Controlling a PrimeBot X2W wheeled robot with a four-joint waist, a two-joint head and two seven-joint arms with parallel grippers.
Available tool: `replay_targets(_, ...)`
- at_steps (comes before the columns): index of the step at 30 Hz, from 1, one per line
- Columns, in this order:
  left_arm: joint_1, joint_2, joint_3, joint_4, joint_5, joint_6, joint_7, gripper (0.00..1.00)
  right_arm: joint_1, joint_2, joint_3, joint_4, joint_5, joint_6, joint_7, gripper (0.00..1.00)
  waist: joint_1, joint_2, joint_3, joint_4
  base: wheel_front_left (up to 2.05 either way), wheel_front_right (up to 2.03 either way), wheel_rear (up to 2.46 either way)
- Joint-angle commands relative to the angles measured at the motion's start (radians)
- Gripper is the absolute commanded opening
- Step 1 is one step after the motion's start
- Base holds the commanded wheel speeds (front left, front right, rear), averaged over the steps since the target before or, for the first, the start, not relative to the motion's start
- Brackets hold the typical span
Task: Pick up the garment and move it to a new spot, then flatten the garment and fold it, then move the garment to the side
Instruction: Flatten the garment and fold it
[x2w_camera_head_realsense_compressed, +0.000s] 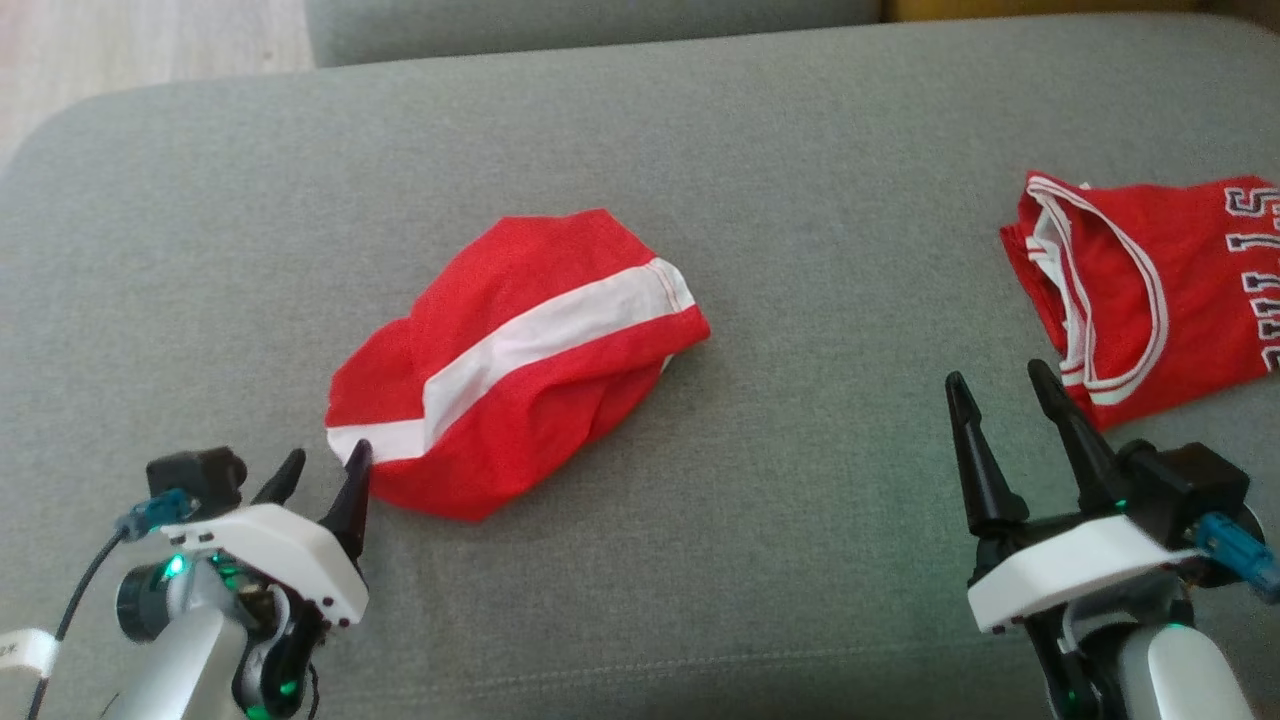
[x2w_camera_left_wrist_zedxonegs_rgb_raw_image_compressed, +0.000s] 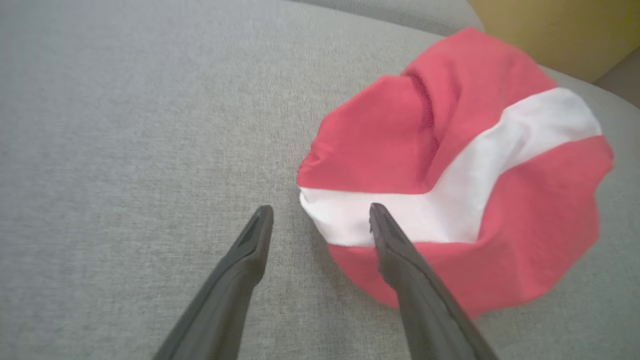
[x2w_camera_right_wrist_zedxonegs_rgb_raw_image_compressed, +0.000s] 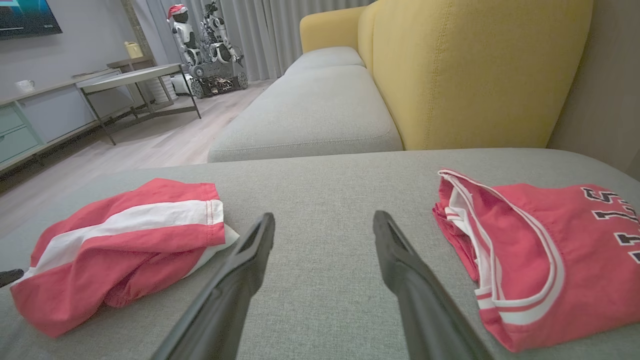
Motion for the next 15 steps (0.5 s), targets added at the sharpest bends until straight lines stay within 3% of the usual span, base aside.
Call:
replay_targets(1, -0.064, 0.018, 0.045, -0.009, -0.010, -0.013, -0.001, 1.00, -0.051, -0.005, 0.022, -0.031, 0.010, -0.001, -0.007, 1.00, 0.0000, 0.0000, 0.010, -0.009, 0.00, 0.00, 0.00)
replay_targets(4, -0.083, 0.009, 0.047, 0.045, -0.035, -0.048, 0.001, 0.98, -0.054, -0.005, 0.020, -0.027, 0.013, -0.001, -0.013, 1.00, 0.0000, 0.0000, 0.019, -0.012, 0.00, 0.00, 0.00)
replay_targets(5, -0.089, 0.009, 0.047, 0.058, -0.038, -0.058, -0.003, 0.53, -0.055, -0.005, 0.019, -0.026, 0.013, -0.001, -0.014, 1.00, 0.0000, 0.0000, 0.022, -0.012, 0.00, 0.00, 0.00)
replay_targets(6, -0.095, 0.009, 0.045, 0.072, -0.039, -0.066, -0.006, 0.00, -0.057, -0.005, 0.018, -0.025, 0.013, -0.001, -0.015, 1.00, 0.0000, 0.0000, 0.024, -0.012, 0.00, 0.00, 0.00)
replay_targets(15, -0.139, 0.007, 0.041, 0.123, -0.032, -0.099, -0.066, 0.00, -0.104, -0.005, 0.034, 0.006, 0.023, -0.001, -0.019, 1.00, 0.0000, 0.0000, 0.032, 0.008, 0.00, 0.00, 0.00)
